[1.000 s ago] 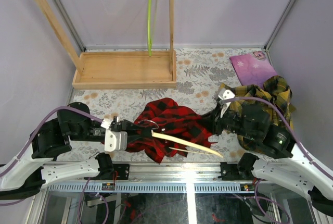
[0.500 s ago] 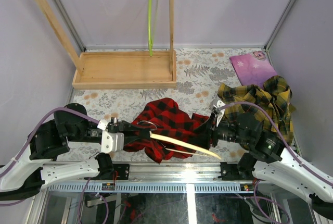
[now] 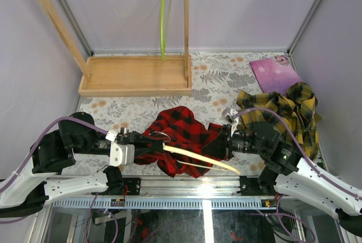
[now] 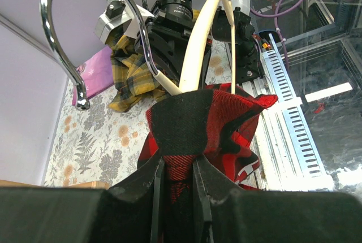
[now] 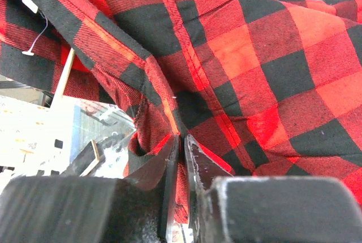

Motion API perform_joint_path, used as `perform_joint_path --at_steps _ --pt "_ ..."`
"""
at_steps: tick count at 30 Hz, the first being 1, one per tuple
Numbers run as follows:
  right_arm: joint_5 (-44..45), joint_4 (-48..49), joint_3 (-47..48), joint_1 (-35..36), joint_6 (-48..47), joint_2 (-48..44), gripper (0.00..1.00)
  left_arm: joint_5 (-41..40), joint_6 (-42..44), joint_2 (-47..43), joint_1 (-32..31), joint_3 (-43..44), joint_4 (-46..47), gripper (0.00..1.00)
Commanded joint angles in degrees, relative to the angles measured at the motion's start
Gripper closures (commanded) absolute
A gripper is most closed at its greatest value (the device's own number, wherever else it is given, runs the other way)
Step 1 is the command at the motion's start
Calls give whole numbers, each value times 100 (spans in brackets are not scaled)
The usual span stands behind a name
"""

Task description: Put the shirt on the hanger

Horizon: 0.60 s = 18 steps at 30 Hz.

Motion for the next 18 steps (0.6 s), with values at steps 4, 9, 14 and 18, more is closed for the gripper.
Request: perform_joint_path --at_steps 4,9,14,18 --pt "879 -164 141 -23 -95 -198 81 153 416 -87 7 49 171 100" --pt "1295 -357 172 -22 -137 -352 49 205 418 -107 9 51 176 100" --pt "704 -118 141 -30 -48 -136 42 234 413 -106 12 45 176 100" --pt "70 328 35 -24 90 120 41 254 419 -82 8 54 180 100"
